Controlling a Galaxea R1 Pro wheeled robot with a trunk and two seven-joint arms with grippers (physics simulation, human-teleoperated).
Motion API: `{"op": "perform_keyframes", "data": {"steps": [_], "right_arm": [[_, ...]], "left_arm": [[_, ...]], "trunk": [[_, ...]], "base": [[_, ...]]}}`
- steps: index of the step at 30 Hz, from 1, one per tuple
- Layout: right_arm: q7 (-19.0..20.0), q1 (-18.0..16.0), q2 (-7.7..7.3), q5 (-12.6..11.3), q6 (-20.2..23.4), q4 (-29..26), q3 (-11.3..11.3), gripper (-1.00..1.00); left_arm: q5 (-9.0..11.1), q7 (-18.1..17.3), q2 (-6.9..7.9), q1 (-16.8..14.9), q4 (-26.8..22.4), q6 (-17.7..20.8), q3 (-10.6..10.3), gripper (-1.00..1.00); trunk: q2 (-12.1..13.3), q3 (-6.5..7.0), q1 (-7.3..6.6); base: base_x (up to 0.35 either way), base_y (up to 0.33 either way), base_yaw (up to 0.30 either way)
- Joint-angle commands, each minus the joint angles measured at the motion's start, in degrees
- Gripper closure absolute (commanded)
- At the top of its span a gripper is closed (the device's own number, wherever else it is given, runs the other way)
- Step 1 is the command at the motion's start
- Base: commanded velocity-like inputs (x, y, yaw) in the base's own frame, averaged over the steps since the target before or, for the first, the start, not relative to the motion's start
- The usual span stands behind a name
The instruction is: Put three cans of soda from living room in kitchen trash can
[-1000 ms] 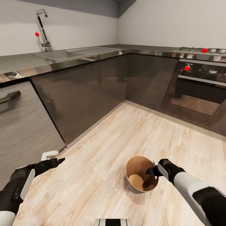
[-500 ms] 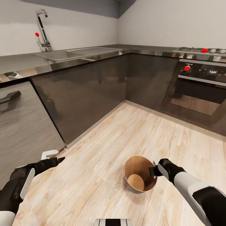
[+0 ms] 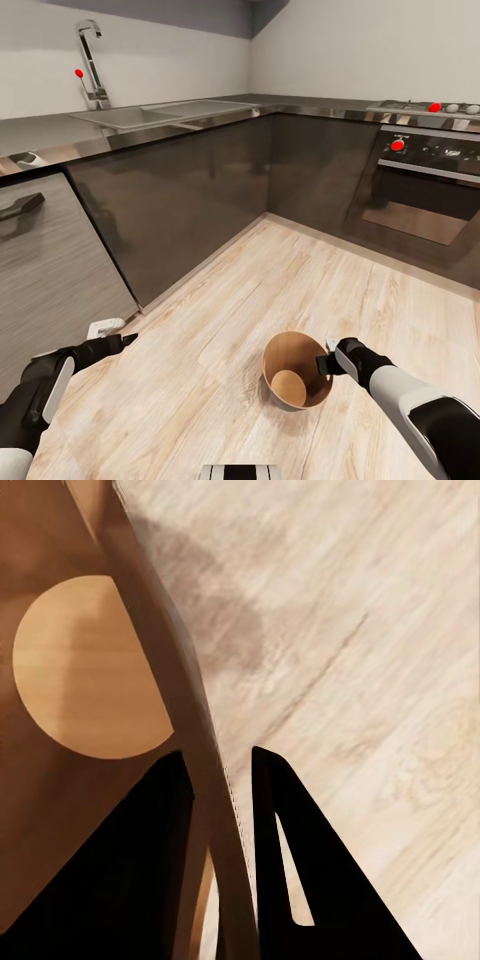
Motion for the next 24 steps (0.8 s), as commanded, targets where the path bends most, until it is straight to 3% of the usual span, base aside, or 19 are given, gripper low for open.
{"op": "perform_keyframes", "data": {"steps": [1,6,7,24], "right_arm": [[0.1,0.1,0.0,-0.8,0.0,0.0,0.0,1.0],[0.2,0.1,0.01,-0.8,0.0,0.0,0.0,1.0],[0.7,0.2,-0.13,-0.9,-1.9,0.2,-0.1,1.0],[1.1,2.3,-0.4,-0.9,-3.7,0.1,-0.3,1.0]], "left_arm": [[0.0,0.0,0.0,0.0,0.0,0.0,0.0,-1.0],[0.0,0.0,0.0,0.0,0.0,0.0,0.0,-1.0],[0.0,0.1,0.0,-0.1,0.0,1.2,-0.1,-1.0],[-0.1,0.3,-0.01,-0.1,0.1,2.0,-0.1,-1.0]], "trunk": [[0.0,-0.01,0.01],[0.0,-0.01,0.01],[0.0,0.21,-0.01],[0.2,3.98,-0.45]], "base": [[0.0,0.0,0.0],[0.0,0.0,0.0],[0.0,0.0,0.0],[0.0,0.0,0.0]]}}
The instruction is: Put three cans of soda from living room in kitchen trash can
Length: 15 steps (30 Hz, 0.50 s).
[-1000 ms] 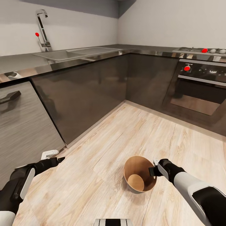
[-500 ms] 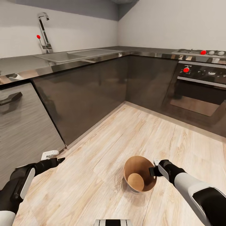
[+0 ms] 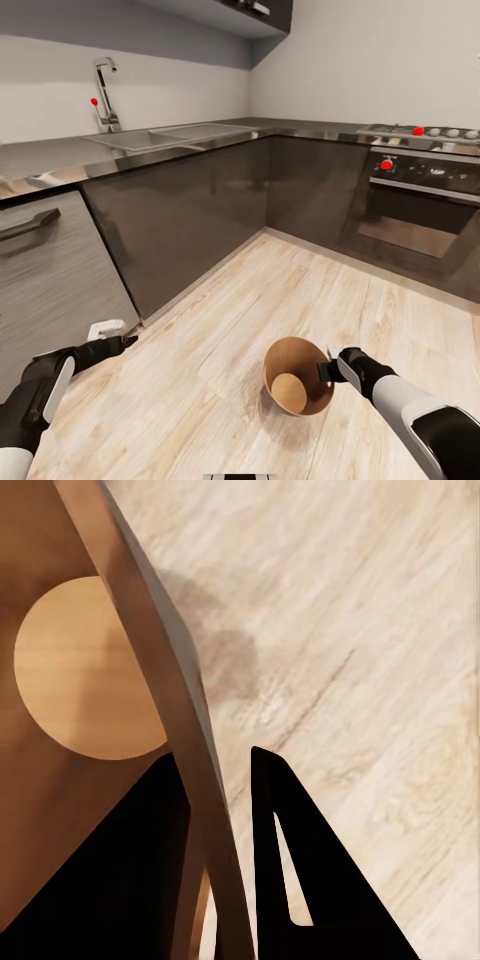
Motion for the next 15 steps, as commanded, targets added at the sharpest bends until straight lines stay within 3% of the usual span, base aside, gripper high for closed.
{"op": "perform_keyframes", "data": {"steps": [1,11,15], "right_arm": [[0.4,0.1,-0.01,-0.5,-0.1,0.0,-0.4,1.0],[0.6,1.5,-0.25,-0.4,-0.7,-0.1,-0.3,1.0],[1.7,1.6,-0.43,-0.4,-0.8,-0.2,-0.3,1.0]], "left_arm": [[0.0,0.0,0.0,0.0,0.0,0.0,0.0,-1.0],[-0.1,0.0,-0.02,0.0,0.3,0.0,0.0,-1.0],[-0.1,0.0,-0.07,0.0,0.4,0.0,0.0,-1.0]], "trunk": [[0.0,0.23,-0.03],[0.1,2.45,-0.28],[1.8,3.17,-1.16]], "base": [[0.0,0.0,0.0],[0.0,0.0,0.0],[0.0,0.0,0.0]]}}
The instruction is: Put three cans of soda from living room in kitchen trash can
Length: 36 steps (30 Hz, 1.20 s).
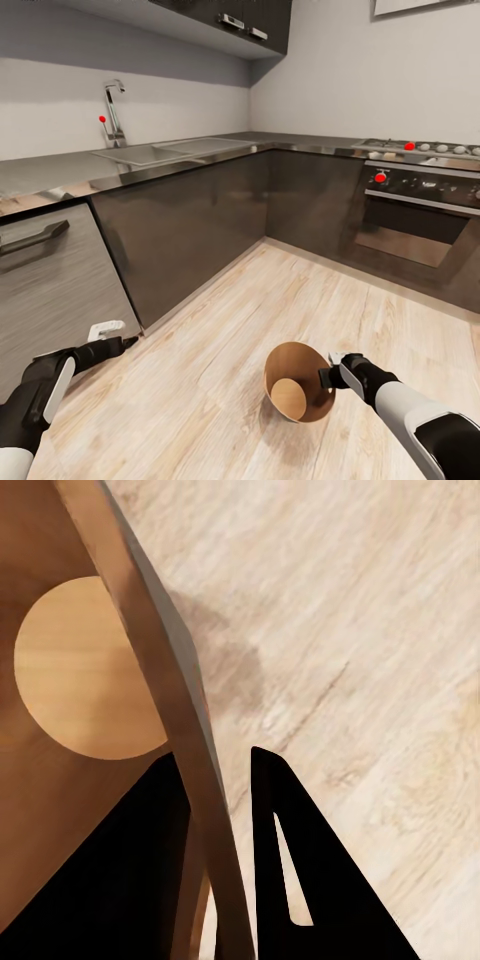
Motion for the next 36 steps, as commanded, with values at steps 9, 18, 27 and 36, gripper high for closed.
{"op": "perform_keyframes", "data": {"steps": [9,18,27,36], "right_arm": [[1.6,0.1,-0.08,-0.6,-2.4,0.2,-0.4,1.0],[1.8,1.2,-0.23,-0.4,-3.7,0.0,-0.4,1.0],[5.3,2.2,-0.93,-0.3,-8.6,0.0,-0.2,1.0],[6.2,4.8,-3.15,-0.2,-14.9,-0.8,0.0,1.0]], "left_arm": [[0.0,0.0,0.02,0.0,0.0,0.0,-0.6,-1.0],[0.0,1.3,0.07,0.0,0.1,0.0,-3.1,-1.0],[-0.1,3.8,0.0,0.0,0.8,-0.3,-3.5,-1.0],[-0.1,6.0,-0.32,0.0,3.1,-1.1,-7.1,-1.0]], "trunk": [[3.6,1.62,-1.98],[7.2,3.24,-3.96],[10.8,4.85,-5.94],[14.5,6.47,-7.91]], "base": [[0.0,0.0,0.0],[0.0,0.0,0.0],[0.0,0.0,0.0],[0.0,0.0,0.0]]}}
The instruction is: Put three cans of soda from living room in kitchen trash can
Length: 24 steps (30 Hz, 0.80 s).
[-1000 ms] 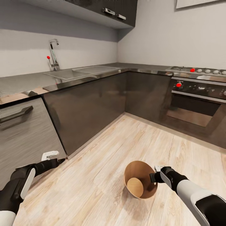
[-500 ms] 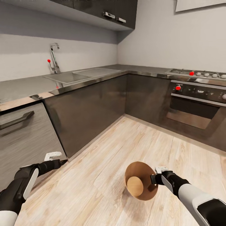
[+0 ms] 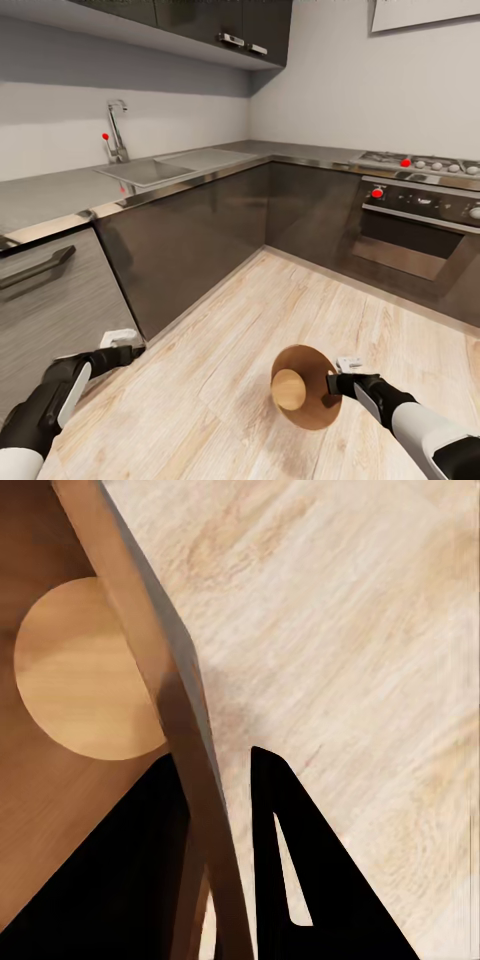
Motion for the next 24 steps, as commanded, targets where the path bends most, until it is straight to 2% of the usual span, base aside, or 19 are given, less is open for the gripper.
{"op": "perform_keyframes", "data": {"steps": [1,5,7,9,11,12,13,15,17,19,21,24], "right_arm": [[0.6,0.1,-0.33,-0.7,-0.1,-1.4,-0.6,1.0],[0.7,1.5,-1.79,0.5,-0.4,-5.9,0.3,1.0],[1.2,4.9,-3.72,2.0,-0.6,-12.3,1.2,1.0],[1.8,7.9,-4.79,2.4,-1.1,-16.6,1.4,1.0],[2.1,10.3,-5.42,2.8,-3.3,-20.0,1.6,1.0],[2.2,11.5,-5.65,2.9,-5.8,-21.4,1.6,1.0],[2.5,12.3,-5.83,3.0,-7.5,-22.3,1.6,1.0],[3.5,13.0,-6.11,3.1,-9.0,-23.1,1.6,1.0],[4.9,13.4,-6.92,3.1,-10.0,-23.5,1.7,1.0],[6.1,13.5,-7.42,3.1,-10.6,-23.7,1.7,1.0],[7.9,13.8,-8.51,3.0,-11.3,-23.8,1.5,1.0],[8.4,15.3,-8.95,2.9,-11.7,-23.9,1.4,1.0]], "left_arm": [[0.0,0.2,-0.02,0.0,2.4,-1.2,-1.2,-1.0],[0.1,0.0,-0.08,0.0,9.2,-5.1,-2.4,-1.0],[0.2,0.0,-0.49,0.0,13.7,-7.5,-2.9,-1.0],[0.2,0.1,-1.04,0.0,15.4,-8.4,-3.3,-1.0],[0.1,0.3,-1.33,0.0,16.5,-9.0,-4.5,-1.0],[0.2,0.4,-1.44,0.0,16.9,-9.4,-5.9,-1.0],[0.2,0.5,-1.51,0.0,17.1,-9.7,-7.4,-1.0],[0.2,0.6,-1.57,0.0,17.4,-10.5,-9.0,-1.0],[0.2,0.6,-1.6,0.1,17.5,-11.3,-9.9,-1.0],[0.2,0.7,-1.61,0.1,17.6,-11.7,-10.3,-1.0],[0.1,0.7,-1.63,0.3,17.7,-13.8,-10.6,-1.0],[0.0,0.7,-1.63,0.5,18.5,-15.7,-10.8,-1.0]], "trunk": [[0.4,0.19,-0.23],[2.0,0.91,-1.11],[2.8,1.27,-1.55],[3.6,1.63,-1.99],[4.4,1.98,-2.43],[4.8,2.16,-2.65],[5.2,2.34,-2.86],[6.0,2.7,-3.3],[6.8,3.06,-3.74],[7.6,3.42,-4.18],[8.4,3.78,-4.62],[9.6,4.32,-5.28]], "base": [[0.0,0.0,0.0],[0.0,0.0,0.0],[0.0,0.0,0.0],[0.0,0.0,0.0],[0.0,0.0,0.0],[0.0,0.0,0.0],[0.0,0.0,0.0],[0.0,0.0,0.0],[0.0,0.0,0.0],[0.0,0.0,0.0],[0.0,0.0,0.0],[0.0,0.0,0.0]]}}
